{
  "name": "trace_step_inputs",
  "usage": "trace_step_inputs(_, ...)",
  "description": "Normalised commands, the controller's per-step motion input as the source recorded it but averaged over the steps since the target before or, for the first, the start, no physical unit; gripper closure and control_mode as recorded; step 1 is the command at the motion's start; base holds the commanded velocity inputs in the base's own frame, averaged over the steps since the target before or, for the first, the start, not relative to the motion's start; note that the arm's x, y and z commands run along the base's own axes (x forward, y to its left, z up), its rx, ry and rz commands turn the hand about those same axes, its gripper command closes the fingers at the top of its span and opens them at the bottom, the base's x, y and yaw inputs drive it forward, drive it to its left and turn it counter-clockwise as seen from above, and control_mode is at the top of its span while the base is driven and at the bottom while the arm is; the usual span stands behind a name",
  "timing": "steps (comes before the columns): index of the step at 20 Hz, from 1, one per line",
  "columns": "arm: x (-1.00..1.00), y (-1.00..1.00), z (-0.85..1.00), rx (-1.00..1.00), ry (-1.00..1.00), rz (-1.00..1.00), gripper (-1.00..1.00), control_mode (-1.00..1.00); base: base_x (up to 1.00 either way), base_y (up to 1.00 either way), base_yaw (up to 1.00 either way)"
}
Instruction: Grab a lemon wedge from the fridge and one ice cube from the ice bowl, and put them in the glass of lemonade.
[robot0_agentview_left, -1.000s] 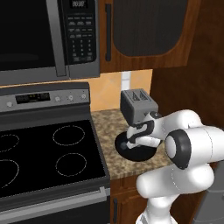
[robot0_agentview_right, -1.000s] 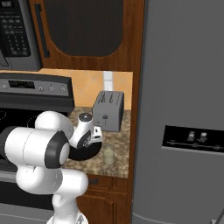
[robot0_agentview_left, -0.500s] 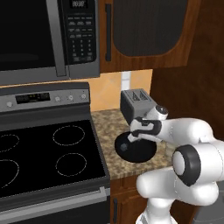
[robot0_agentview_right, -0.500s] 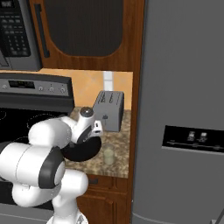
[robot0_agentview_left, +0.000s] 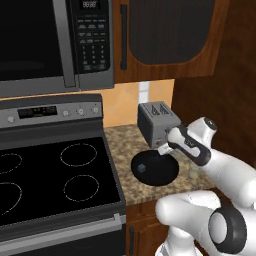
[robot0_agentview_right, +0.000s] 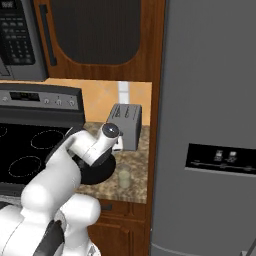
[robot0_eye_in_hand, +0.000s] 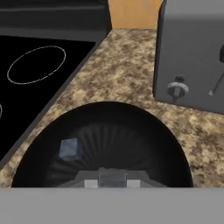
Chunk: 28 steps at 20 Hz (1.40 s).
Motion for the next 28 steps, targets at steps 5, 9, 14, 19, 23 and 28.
trace_step_inputs(5, -0.55, -0.01, 0.72, -0.19, -0.14, -0.03, 1.0, -1.0, 0.0, 0.0, 0.0)
trace_step_inputs(9, -0.26, 0.02, 0.77, -0.4, 0.13, -0.04, 1.0, -1.0, 0.0, 0.0, 0.0)
trace_step_inputs(14, -0.17, -0.57, 0.38, -0.23, 0.23, -0.1, 1.0, -1.0, 0.0, 0.0, 0.0)
trace_step_inputs(19, -0.31, -0.82, -0.17, -0.12, 0.21, -0.15, 1.0, -1.0, 0.0, 0.0, 0.0)
trace_step_inputs(23, -0.25, -0.76, -0.24, 0.03, 0.0, -0.02, 1.0, -1.0, 0.0, 0.0, 0.0)
trace_step_inputs(28, 0.0, -0.09, -0.16, 0.01, 0.01, 0.0, 1.0, -1.0, 0.0, 0.0, 0.0)
